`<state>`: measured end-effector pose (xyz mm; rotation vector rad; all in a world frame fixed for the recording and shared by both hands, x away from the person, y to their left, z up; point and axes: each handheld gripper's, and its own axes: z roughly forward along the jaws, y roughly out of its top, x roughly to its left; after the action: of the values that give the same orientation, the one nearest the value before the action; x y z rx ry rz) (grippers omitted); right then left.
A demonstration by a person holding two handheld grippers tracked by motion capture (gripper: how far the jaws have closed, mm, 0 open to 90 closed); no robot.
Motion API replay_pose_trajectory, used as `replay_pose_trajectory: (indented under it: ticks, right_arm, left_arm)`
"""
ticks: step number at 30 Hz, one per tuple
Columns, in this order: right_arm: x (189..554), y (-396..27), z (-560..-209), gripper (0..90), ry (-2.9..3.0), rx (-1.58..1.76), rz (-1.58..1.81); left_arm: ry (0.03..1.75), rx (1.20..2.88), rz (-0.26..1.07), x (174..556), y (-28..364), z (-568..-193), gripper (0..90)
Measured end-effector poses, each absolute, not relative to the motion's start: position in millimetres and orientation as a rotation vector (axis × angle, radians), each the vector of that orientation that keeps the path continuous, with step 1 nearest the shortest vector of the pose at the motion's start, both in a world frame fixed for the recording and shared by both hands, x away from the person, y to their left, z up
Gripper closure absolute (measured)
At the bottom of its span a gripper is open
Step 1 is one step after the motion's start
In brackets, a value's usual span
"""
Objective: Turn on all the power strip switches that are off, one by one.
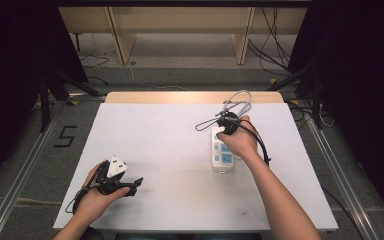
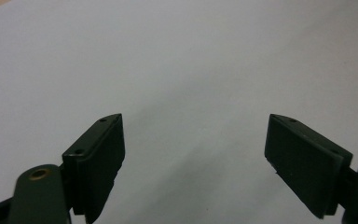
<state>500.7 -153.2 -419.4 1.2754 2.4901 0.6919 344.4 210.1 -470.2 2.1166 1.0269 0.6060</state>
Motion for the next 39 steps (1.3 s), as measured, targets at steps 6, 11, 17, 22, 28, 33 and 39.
replay_pose_trajectory:
  ticks: [6,11,17,22,28,33,39]
  right_arm:
    - [498,-152,-419,90.0,2.499,1.268,0.681]
    - [495,-153,-419,90.0,2.502,1.269,0.678]
    - [492,-155,-418,90.0,2.506,1.273,0.676]
    - [490,-156,-418,90.0,2.511,1.27,0.674]
    - [487,-156,-420,90.0,2.521,1.27,0.669]
    - [485,-157,-420,90.0,2.526,1.272,0.662]
    - [482,-157,-418,90.0,2.533,1.268,0.662]
  left_arm:
    - [1.026,2.117,0.606,344,210,-470,19.9]
    - [1.024,2.116,0.608,344,210,-470,19.8]
    - [1.025,2.116,0.607,344,210,-470,19.8]
    - [1.025,2.116,0.609,344,210,-470,19.9]
    - [1.026,2.116,0.61,344,210,-470,19.9]
    - [1.023,2.117,0.613,344,210,-470,19.9]
    - [1.025,2.115,0.613,344,210,-470,19.9]
